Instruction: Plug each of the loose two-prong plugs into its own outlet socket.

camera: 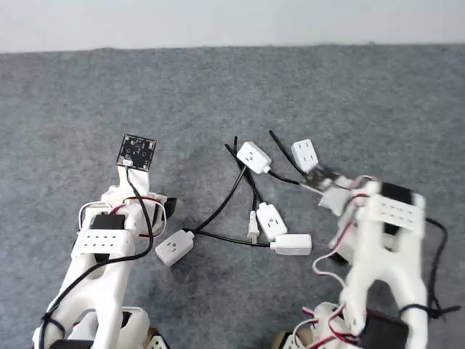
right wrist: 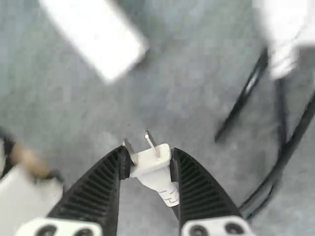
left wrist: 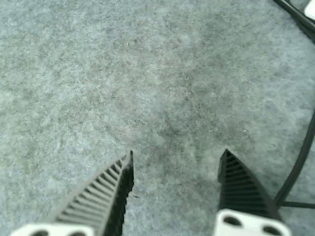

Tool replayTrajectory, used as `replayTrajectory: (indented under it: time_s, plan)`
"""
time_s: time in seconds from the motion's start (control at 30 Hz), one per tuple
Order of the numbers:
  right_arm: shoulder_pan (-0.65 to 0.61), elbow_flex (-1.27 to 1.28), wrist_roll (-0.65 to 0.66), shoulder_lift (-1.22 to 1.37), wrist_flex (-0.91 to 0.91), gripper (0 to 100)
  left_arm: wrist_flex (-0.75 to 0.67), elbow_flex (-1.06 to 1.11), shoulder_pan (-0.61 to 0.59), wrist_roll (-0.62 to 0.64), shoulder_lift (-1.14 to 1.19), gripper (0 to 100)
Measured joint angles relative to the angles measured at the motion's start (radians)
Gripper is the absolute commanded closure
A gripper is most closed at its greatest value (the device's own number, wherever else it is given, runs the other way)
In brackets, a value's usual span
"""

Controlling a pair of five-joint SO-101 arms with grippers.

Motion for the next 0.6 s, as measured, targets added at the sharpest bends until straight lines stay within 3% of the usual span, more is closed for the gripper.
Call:
replayTrajectory:
  time_s: [0.3,0.6]
  plan:
    - [-0.334,0.046,-0.325,0.0,-0.304,99.0,0.0,0.002,0.084,-0.055,0.0,73]
    - [-0.457,0.046,-0.551,0.002,-0.546,99.0,0.025,-0.029,0.163,-0.055,0.0,73]
